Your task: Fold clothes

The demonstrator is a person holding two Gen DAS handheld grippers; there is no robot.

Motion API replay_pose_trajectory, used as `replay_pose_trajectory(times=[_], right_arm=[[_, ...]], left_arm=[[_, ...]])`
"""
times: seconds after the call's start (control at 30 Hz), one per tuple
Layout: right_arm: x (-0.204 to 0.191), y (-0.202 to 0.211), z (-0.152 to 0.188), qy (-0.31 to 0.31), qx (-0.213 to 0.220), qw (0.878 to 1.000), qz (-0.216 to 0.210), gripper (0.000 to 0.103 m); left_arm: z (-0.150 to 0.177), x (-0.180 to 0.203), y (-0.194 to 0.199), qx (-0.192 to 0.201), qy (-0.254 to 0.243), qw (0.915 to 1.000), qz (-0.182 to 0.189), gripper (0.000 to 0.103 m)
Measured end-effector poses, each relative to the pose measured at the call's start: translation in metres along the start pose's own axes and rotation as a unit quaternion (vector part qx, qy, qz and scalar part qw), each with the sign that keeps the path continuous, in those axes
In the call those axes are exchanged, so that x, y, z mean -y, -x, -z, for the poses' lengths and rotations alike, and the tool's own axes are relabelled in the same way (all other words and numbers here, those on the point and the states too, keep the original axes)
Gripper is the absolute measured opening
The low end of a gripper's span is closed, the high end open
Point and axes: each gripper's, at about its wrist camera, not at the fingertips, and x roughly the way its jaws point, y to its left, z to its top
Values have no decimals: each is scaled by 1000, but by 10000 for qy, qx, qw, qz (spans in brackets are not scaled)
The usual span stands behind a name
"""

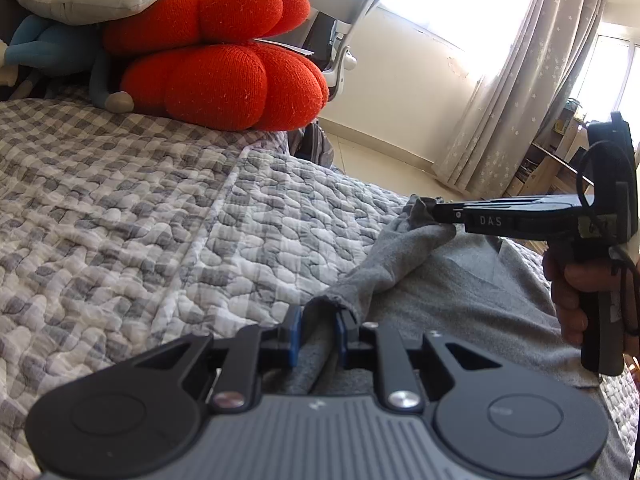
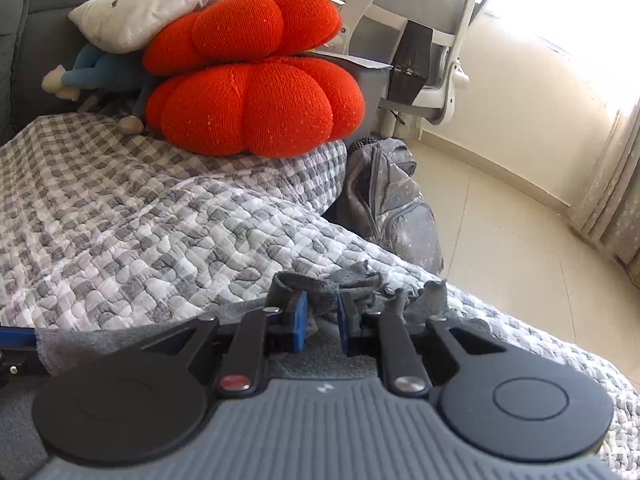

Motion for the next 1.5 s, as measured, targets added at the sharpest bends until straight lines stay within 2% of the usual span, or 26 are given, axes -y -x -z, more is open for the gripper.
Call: replay_pose_trajectory(times=[0.1,0.2,0.3,0.4,0.43,0.47,0.53,0.6,0.7,0.8,0.93,1.1,1.13,1.27,1.33,1.37,1.4,1.5], right_arm=[[-10,-4,-3,295,-113,9994,-160,24],[-25,-13,-4,806,-381,9960,-62,25],[-21,-20,-6,673,-479,9966,9,34],[-14,-26,-6,480,-568,9969,-244,34],[-13,-26,-5,464,-574,9968,-308,28],[-12,-24,-5,381,-532,9972,-364,9],[-8,-17,-7,101,-363,9981,-491,9],[-1,-8,-18,-396,-99,9960,-795,9],[0,-12,-41,-716,23,9918,-1061,9],[-10,-38,-55,-596,-250,9941,-876,9],[-13,-63,-63,-813,-309,9921,-909,9],[-27,-99,-59,-607,-752,9927,-718,9],[-29,-102,-56,-535,-728,9935,-689,8],[-22,-88,-58,-670,-555,9930,-800,16],[-14,-67,-58,-622,-327,9956,-628,31],[-9,-55,-57,-604,-199,9965,-536,47],[-1,-38,-54,-573,-87,9971,-488,51],[18,4,-33,-351,-29,9989,-293,54]], left_arm=[[0,1,0,-1,0,10000,-3,18],[0,0,0,-2,11,10000,-1,18],[0,0,0,0,4,10000,-4,18],[0,0,0,-2,8,10000,-4,18],[0,0,0,-2,11,10000,-4,18],[0,0,0,-1,16,10000,-3,18],[0,0,0,2,32,10000,-9,18],[0,-1,0,14,58,10000,-33,18],[0,-1,1,59,88,9999,-115,17],[-1,-5,2,66,197,9997,-151,15],[-2,-6,6,106,316,9989,-329,15],[-6,-7,13,129,486,9970,-584,15],[-6,-7,13,138,465,9968,-632,15],[-6,-9,13,127,442,9965,-695,15],[-7,-9,13,128,443,9965,-704,15],[-7,-9,13,122,463,9964,-706,15],[-8,-10,13,112,490,9962,-705,16],[-9,-13,13,77,587,9958,-704,18]])
